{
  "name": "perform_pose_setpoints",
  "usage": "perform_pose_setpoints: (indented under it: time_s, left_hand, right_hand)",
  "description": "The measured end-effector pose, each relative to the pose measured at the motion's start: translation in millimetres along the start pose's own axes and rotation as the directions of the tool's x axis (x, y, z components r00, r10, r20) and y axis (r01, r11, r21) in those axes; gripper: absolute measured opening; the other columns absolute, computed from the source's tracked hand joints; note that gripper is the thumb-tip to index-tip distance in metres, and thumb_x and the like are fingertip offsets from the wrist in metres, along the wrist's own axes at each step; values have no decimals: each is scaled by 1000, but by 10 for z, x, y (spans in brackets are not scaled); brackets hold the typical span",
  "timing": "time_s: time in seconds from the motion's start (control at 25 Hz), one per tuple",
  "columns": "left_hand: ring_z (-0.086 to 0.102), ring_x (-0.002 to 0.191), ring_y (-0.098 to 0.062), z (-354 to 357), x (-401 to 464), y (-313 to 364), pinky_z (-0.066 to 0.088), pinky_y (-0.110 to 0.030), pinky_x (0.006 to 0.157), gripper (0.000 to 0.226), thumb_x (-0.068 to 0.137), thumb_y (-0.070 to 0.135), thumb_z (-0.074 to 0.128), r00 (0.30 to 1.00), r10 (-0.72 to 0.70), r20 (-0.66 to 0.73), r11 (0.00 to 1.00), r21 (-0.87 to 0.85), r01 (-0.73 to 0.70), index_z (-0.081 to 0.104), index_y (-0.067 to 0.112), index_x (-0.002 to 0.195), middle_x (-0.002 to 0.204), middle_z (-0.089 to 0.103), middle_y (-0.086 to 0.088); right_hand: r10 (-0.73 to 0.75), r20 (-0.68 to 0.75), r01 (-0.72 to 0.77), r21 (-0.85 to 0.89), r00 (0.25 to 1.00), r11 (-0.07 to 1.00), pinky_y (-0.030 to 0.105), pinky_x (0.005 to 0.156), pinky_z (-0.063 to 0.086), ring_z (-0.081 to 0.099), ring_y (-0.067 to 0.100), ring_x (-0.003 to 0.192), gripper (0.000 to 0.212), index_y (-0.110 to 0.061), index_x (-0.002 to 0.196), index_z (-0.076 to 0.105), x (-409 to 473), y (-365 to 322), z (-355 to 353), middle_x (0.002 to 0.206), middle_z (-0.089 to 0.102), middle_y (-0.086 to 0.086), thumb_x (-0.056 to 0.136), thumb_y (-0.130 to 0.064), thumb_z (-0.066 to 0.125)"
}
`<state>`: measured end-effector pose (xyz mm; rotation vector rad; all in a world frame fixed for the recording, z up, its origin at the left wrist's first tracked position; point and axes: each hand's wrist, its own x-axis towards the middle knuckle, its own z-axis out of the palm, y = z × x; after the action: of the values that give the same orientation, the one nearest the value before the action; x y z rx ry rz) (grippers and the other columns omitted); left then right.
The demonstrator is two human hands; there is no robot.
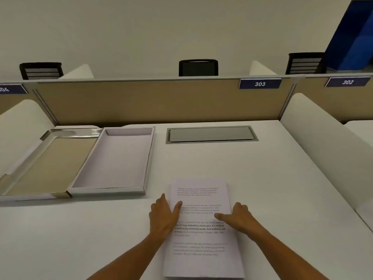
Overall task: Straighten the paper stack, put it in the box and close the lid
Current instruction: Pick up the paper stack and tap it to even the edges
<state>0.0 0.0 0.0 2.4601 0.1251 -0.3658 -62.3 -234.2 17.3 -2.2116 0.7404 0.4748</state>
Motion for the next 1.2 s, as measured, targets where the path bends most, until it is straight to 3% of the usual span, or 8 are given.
perform_pose_setpoints:
  time_s: [0.2, 0.36, 0.52, 0.68, 0.92, 1.2]
  left_hand:
    - [38, 130, -35, 70, -39, 160, 44, -49, 100, 70, 87, 52, 59, 986, -164, -32, 983, -89, 160, 38, 6, 135, 141, 40, -15]
    - [40, 127, -37, 87, -20, 333, 45, -49, 100, 71, 86, 49, 62, 967, -250, 37, 954, -163, 253, 38, 3, 133, 138, 37, -17]
    - [51, 120, -36, 111, 53, 394, 47, -49, 101, 65, 84, 50, 63, 941, -331, 73, 925, -172, 339, 46, 6, 129, 131, 49, -17]
    - [62, 105, -34, 50, 182, 362, 51, -49, 97, 46, 80, 38, 66, 936, -291, 197, 904, -263, 336, 60, 7, 114, 115, 65, -14]
    - [69, 96, -39, -120, 315, 364, 56, -55, 89, 42, 78, 13, 76, 869, -229, 439, 770, -464, 438, 61, 2, 115, 109, 69, -20]
    - [73, 83, -35, -151, 376, 293, 62, -43, 61, 41, 81, 5, 73, 845, -178, 504, 740, -497, 453, 59, 1, 120, 104, 73, -20]
  right_hand:
    - [50, -12, -48, 113, 999, 992, 44, 97, 53, 58, 31, 115, 80, -4, 130, 47, -31, 50, 175, 133, 50, 15, 70, -44, 83]
    - [58, -57, -54, 68, 997, 996, 40, 94, 55, 60, 30, 111, 76, -4, 127, 50, -14, 46, 197, 129, 51, 15, 71, -42, 83]
    - [51, -64, -52, -16, 997, 999, 34, 91, 51, 59, 30, 111, 73, -6, 127, 49, 14, 25, 212, 129, 47, 16, 74, -45, 80]
    - [56, -68, -59, -53, 996, 997, 35, 91, 50, 58, 31, 112, 72, -6, 128, 48, 19, 5, 234, 129, 45, 17, 75, -46, 78]
    - [50, -78, -55, -62, 996, 997, 35, 90, 51, 57, 30, 111, 71, -6, 127, 48, 0, 19, 244, 127, 46, 16, 76, -47, 76]
    - [57, -80, -63, -68, 995, 996, 36, 90, 52, 57, 29, 112, 72, -7, 127, 47, 2, 12, 230, 126, 47, 15, 75, -48, 77]
